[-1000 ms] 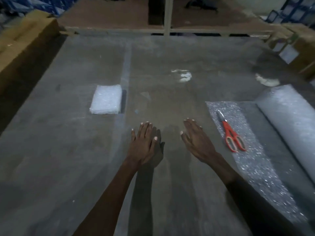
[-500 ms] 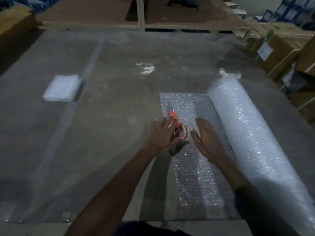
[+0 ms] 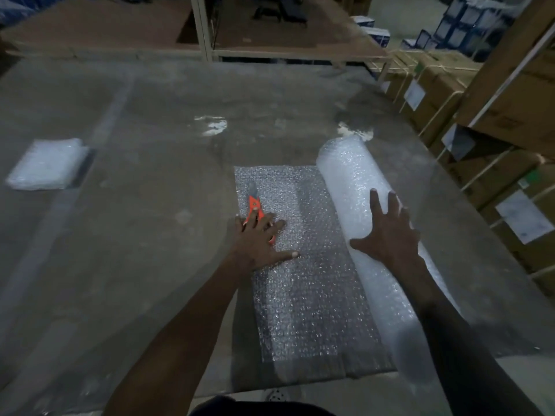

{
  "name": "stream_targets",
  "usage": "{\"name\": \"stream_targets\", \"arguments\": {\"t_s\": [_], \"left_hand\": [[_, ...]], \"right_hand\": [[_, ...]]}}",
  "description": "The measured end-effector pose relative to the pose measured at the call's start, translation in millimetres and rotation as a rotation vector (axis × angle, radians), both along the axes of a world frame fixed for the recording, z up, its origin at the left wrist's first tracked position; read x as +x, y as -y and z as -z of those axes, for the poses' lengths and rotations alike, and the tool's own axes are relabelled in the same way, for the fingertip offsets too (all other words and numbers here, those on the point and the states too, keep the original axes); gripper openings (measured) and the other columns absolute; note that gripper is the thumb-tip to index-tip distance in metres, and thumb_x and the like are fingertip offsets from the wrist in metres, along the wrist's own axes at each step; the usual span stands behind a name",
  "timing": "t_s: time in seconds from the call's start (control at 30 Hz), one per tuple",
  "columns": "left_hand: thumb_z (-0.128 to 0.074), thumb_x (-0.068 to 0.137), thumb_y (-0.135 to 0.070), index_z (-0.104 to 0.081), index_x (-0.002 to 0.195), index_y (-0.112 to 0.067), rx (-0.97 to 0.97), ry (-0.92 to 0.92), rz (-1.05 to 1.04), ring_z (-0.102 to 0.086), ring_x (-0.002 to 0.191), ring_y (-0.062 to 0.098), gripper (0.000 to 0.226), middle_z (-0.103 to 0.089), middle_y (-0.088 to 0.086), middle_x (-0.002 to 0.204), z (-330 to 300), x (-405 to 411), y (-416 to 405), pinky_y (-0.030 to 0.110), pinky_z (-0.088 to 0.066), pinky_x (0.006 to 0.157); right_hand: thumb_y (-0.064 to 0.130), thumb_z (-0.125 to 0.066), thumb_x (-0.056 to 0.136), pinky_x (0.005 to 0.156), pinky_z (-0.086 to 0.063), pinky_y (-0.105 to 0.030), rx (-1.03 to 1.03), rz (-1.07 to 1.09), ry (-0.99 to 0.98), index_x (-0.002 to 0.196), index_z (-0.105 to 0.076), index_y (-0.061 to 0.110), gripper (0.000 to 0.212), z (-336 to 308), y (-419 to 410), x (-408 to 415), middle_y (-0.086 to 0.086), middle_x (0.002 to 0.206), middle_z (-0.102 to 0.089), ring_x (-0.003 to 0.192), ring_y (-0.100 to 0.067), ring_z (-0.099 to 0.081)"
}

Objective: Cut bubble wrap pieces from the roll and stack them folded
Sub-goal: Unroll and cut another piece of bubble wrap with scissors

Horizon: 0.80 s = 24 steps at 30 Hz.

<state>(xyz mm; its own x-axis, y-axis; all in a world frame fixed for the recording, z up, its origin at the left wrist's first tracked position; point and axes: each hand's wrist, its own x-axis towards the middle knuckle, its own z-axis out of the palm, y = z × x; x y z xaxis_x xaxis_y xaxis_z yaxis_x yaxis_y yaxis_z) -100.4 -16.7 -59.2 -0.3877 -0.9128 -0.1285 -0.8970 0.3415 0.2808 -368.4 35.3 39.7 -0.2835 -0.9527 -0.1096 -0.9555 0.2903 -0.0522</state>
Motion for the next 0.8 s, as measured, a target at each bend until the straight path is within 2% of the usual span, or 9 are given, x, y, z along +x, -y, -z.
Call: {"name": "stream_targets", "arguments": {"t_s": [0.07, 0.13, 0.33, 0.57, 0.67, 0.8], "left_hand": [[-0.032, 0.072, -0.096, -0.015, 0.156, -0.045, 0.011, 0.014, -0.001, 0.010, 0.153, 0.029, 0.099, -0.006, -0.008, 0.167, -2.9, 4.4, -0.6, 0.065, 0.008, 0.117], [-0.031, 0.070, -0.098, -0.014, 0.155, -0.046, 0.018, 0.014, -0.002, 0.011, 0.153, 0.030, 0.102, -0.005, -0.008, 0.168, -2.5, 12.5, -1.3, 0.067, 0.009, 0.116], [-0.031, 0.068, -0.101, -0.015, 0.154, -0.047, -0.032, 0.019, 0.007, 0.004, 0.154, 0.030, 0.103, -0.008, -0.009, 0.167, 6.6, 54.5, -3.0, 0.069, 0.003, 0.115], [-0.039, 0.070, -0.097, 0.003, 0.158, -0.039, -0.023, -0.002, 0.075, 0.009, 0.154, 0.025, 0.113, 0.005, -0.006, 0.168, 6.6, 95.2, 2.0, 0.066, 0.006, 0.117], [-0.039, 0.071, -0.096, -0.005, 0.159, -0.036, -0.031, 0.022, 0.124, 0.008, 0.154, 0.025, 0.111, -0.002, -0.005, 0.168, 9.5, 103.3, 5.2, 0.067, 0.010, 0.116], [-0.030, 0.065, -0.101, -0.013, 0.158, -0.036, -0.094, 0.152, 0.207, 0.002, 0.154, 0.027, 0.115, -0.009, -0.005, 0.168, 0.2, 108.3, 19.7, 0.067, 0.015, 0.112]], "right_hand": [[0.054, -0.081, 0.077, 0.104, -0.043, -0.064, -0.019, 0.003, 0.003, 0.161, 0.008, 0.031, 0.125, -1.7, -0.2, 5.4, -0.009, 0.168, 0.000, 0.144, -0.046, -0.027], [0.049, -0.083, 0.077, 0.102, -0.045, -0.062, -0.032, 0.006, -0.014, 0.161, 0.007, 0.030, 0.124, -3.1, -1.4, 17.3, -0.009, 0.167, -0.003, 0.141, -0.046, -0.031], [0.045, -0.083, 0.079, 0.102, -0.044, -0.064, -0.045, -0.011, -0.019, 0.161, 0.005, 0.030, 0.121, -2.7, -9.2, 61.6, -0.009, 0.168, -0.003, 0.143, -0.046, -0.028], [0.046, -0.083, 0.079, 0.105, -0.042, -0.059, -0.041, 0.081, 0.035, 0.162, 0.000, 0.029, 0.118, -9.7, -10.6, 73.6, -0.009, 0.166, -0.007, 0.140, -0.045, -0.031], [0.049, -0.082, 0.079, 0.106, -0.039, -0.058, -0.020, 0.135, 0.048, 0.162, -0.001, 0.028, 0.118, -16.9, -9.0, 66.7, -0.011, 0.166, -0.007, 0.140, -0.046, -0.031], [0.051, -0.080, 0.081, 0.107, -0.040, -0.058, 0.002, 0.154, 0.018, 0.162, 0.000, 0.028, 0.116, -22.2, -8.5, 63.8, -0.011, 0.166, -0.007, 0.141, -0.047, -0.029]]}}
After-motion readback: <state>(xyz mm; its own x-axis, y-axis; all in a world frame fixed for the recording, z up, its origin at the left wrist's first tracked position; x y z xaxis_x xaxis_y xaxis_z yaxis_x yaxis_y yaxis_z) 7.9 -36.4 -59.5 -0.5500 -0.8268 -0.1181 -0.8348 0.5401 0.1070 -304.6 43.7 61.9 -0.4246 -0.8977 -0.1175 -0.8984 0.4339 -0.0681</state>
